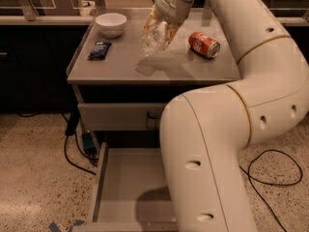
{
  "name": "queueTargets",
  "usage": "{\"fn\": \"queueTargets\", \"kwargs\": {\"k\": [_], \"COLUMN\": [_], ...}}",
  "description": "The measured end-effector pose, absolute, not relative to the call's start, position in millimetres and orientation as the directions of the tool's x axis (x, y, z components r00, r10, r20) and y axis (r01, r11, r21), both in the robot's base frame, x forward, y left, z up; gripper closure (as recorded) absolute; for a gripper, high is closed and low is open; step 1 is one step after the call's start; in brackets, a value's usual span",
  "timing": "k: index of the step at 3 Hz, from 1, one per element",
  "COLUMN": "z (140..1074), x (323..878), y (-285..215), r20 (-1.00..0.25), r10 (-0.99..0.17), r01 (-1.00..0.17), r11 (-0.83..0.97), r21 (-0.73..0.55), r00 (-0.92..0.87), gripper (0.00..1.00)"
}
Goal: Place water bottle into middle drawer
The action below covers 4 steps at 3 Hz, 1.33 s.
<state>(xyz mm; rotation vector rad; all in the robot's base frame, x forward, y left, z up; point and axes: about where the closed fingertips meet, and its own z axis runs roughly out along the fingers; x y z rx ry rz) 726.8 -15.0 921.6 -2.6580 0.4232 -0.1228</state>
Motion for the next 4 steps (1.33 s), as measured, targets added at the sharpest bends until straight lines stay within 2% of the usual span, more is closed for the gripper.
{"fn": "queueTargets", "kwargs": {"k": [1, 3, 4], "z": [940, 983, 961], "x": [686, 572, 563], "y": [-30, -63, -61], "r20": [-0.014, 0.021, -0.020], "r10": [-0.250, -0.224, -0.219], "r01": [-0.229, -0.187, -0.204], "r11": [-0.860, -0.857, -0.865], "r21": [-0.457, -0.480, -0.458], "r00": [0.968, 0.974, 0.975], "gripper": [1.00, 1.00, 1.00]}}
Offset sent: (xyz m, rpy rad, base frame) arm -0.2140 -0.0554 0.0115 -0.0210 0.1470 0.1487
